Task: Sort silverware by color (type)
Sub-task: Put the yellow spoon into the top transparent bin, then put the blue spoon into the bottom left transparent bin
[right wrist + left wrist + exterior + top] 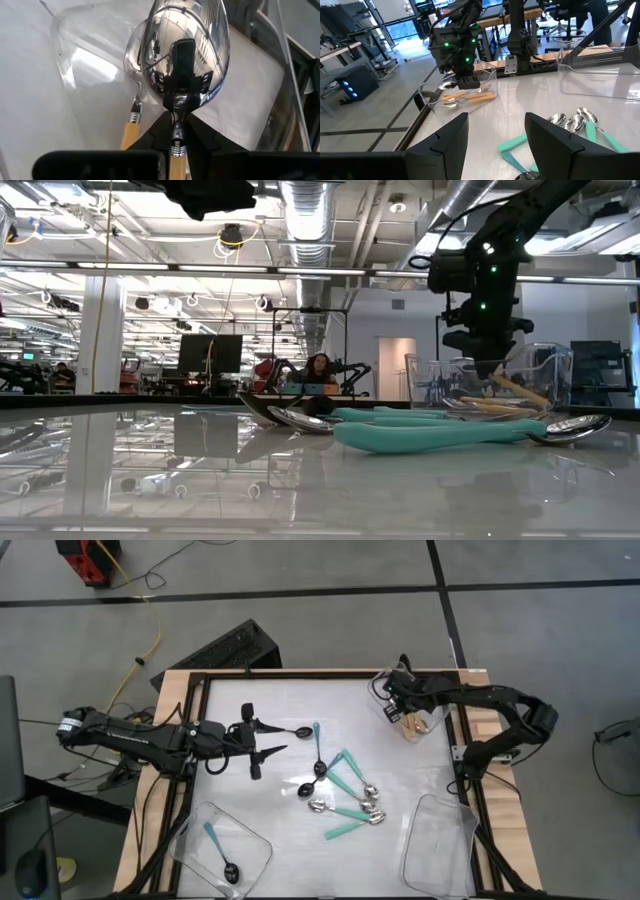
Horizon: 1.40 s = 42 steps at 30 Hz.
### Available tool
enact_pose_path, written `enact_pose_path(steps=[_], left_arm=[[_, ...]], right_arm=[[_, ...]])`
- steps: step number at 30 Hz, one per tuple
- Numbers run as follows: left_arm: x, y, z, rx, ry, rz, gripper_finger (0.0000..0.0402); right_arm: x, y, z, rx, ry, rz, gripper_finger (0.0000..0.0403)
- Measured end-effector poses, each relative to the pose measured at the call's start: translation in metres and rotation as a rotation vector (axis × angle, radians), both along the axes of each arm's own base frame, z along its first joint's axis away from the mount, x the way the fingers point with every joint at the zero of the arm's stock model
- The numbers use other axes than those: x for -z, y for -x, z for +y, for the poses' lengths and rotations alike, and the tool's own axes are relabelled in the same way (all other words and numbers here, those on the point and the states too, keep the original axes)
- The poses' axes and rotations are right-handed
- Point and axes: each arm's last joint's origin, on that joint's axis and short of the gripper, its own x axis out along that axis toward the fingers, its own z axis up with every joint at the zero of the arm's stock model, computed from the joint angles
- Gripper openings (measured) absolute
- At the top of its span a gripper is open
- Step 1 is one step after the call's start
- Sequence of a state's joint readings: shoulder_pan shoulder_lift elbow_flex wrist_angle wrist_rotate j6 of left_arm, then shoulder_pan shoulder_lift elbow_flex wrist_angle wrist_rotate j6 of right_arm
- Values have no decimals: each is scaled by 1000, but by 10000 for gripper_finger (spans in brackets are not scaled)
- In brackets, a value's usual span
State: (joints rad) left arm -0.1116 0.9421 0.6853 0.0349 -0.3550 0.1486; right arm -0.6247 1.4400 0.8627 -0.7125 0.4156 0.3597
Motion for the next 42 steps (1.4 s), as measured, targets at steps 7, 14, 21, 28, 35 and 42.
enact_pose_path(steps=[7,14,21,28,35,42], left_arm=[[0,0,0,-1,2,0,183],[0,0,0,0,-2,1,183],[0,0,0,1,-5,2,183],[0,0,0,1,-5,4,183],[2,1,0,-1,-8,27,183],[3,1,0,-9,-1,28,183]], right_arm=[[2,-1,-1,-19,-9,-3,58],[2,-2,-1,-23,-17,-10,59],[1,-3,-2,-29,-10,-17,65],[1,-4,-3,-44,5,-30,137],[-9,-4,-1,-72,40,-62,177],[-43,10,9,-76,131,-180,169]])
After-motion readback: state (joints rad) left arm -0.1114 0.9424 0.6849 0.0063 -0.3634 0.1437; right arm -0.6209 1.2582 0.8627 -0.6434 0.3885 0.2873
